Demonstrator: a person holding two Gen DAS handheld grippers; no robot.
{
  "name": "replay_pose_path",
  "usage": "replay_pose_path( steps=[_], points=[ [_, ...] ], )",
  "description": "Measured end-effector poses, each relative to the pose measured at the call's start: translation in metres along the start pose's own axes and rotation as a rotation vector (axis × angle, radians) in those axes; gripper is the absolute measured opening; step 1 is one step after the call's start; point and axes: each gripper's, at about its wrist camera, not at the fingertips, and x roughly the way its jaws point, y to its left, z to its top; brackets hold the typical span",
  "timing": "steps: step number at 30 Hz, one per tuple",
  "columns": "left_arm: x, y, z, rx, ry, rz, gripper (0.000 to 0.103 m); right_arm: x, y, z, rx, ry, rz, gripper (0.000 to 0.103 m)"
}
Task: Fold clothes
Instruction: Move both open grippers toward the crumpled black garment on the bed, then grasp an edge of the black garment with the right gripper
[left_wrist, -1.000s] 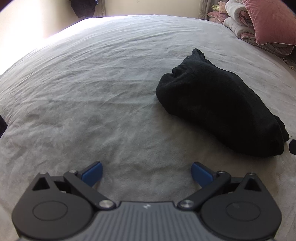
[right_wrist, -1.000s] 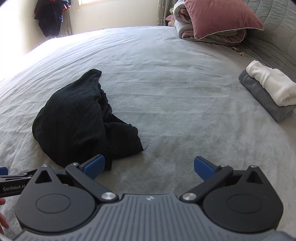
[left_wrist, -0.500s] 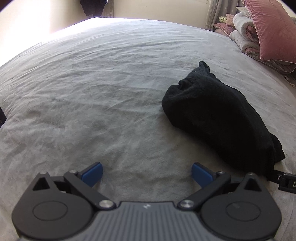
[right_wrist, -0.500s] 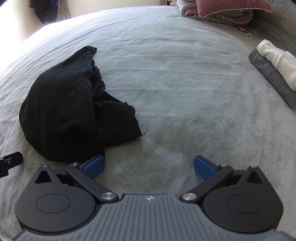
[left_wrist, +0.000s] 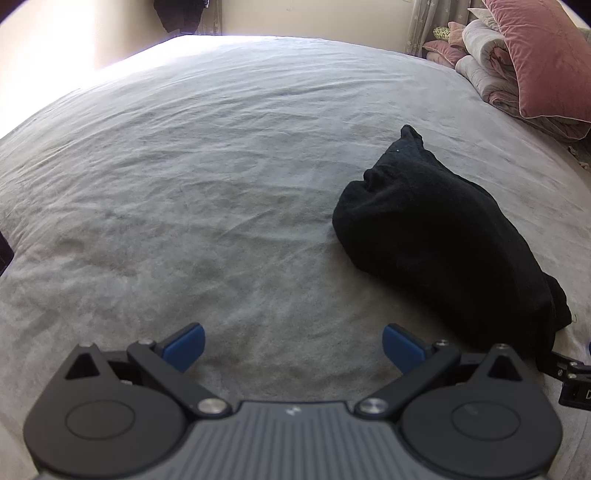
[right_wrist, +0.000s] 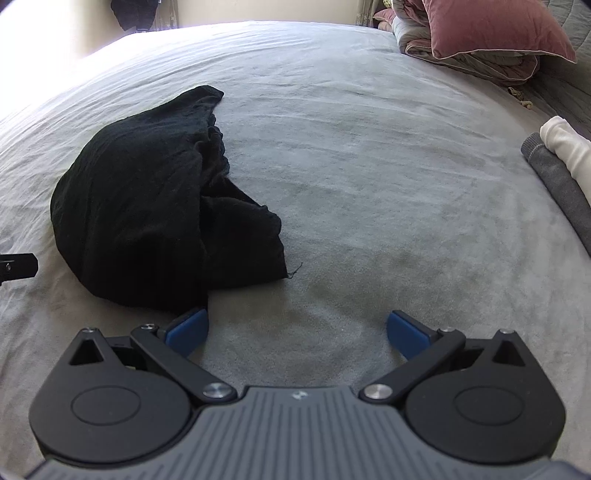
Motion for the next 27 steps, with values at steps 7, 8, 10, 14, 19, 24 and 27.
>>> replay_pose_path(
  steps=[7, 8, 10, 14, 19, 24, 27],
  points=[
    [-0.002, -0.002, 0.002, 0.075, -0.026, -0.047, 0.103, -0.020, -0.007, 0.018, 0.089, -0.077, 0.091, 0.100],
    [-0.003, -0.002, 0.002, 0.081, -0.032, -0.049, 0.103, -0.023, -0.006, 0.021, 0.105, -0.093, 0.115, 0.099],
    [-0.002, -0.001, 0.002, 0.082, -0.033, -0.052, 0.103, -0.026, -0.005, 0.025, 0.141, -0.118, 0.171, 0.093],
    [-0.001, 0.003, 0.002, 0.067, -0.028, -0.072, 0.103, -0.013, 0.002, 0.034, 0.212, -0.102, 0.265, 0.074],
    [-0.001, 0.008, 0.000, 0.048, -0.018, -0.093, 0.103, 0.001, 0.010, 0.032, 0.272, -0.064, 0.336, 0.054],
    [-0.003, 0.011, 0.001, 0.038, -0.016, -0.108, 0.103, -0.004, 0.008, 0.031, 0.313, -0.069, 0.416, 0.016],
    [-0.006, 0.013, 0.005, 0.027, -0.027, -0.115, 0.103, -0.008, 0.006, 0.031, 0.347, -0.075, 0.465, 0.014]
  ],
)
